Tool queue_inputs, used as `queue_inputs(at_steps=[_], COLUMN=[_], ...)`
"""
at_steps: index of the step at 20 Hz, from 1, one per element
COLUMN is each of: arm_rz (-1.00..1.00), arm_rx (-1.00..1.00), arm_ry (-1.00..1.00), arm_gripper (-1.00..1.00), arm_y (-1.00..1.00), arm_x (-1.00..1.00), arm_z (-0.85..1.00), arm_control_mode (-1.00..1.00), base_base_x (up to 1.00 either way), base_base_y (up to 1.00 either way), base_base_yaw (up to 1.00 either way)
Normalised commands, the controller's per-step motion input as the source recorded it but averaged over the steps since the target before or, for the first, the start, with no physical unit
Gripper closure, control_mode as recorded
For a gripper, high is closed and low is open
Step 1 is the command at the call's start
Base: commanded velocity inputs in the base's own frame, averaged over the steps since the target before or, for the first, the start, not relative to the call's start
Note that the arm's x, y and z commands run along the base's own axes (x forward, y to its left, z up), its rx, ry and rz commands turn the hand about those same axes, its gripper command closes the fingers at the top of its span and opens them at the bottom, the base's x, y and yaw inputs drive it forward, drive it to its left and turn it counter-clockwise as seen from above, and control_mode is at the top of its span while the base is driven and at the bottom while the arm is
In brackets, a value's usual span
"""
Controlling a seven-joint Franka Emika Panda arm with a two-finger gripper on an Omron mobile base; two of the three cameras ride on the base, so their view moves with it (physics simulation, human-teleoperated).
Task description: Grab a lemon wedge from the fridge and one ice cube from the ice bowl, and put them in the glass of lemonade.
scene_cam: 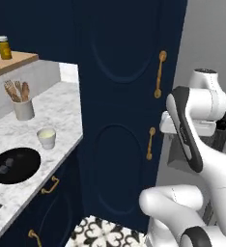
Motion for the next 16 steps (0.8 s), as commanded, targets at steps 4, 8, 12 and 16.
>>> queue_inputs(at_steps=[4,8,12,16], arm_rz=[0.00,0.00,0.00,0.00], arm_rx=[0.00,0.00,0.00,0.00], arm_ry=[0.00,0.00,0.00,0.00], arm_gripper=[-1.00,-1.00,-1.00,-1.00], arm_y=[0.00,0.00,0.00,0.00], arm_x=[0.00,0.00,0.00,0.00], arm_z=[0.00,0.00,0.00,0.00], arm_control_mode=[1.00,1.00,1.00,1.00], base_base_x=[0.69,0.10,0.51,1.00], base_base_y=[0.06,0.40,0.49,0.68], base_base_yaw=[0.85,0.91,0.66,0.33])
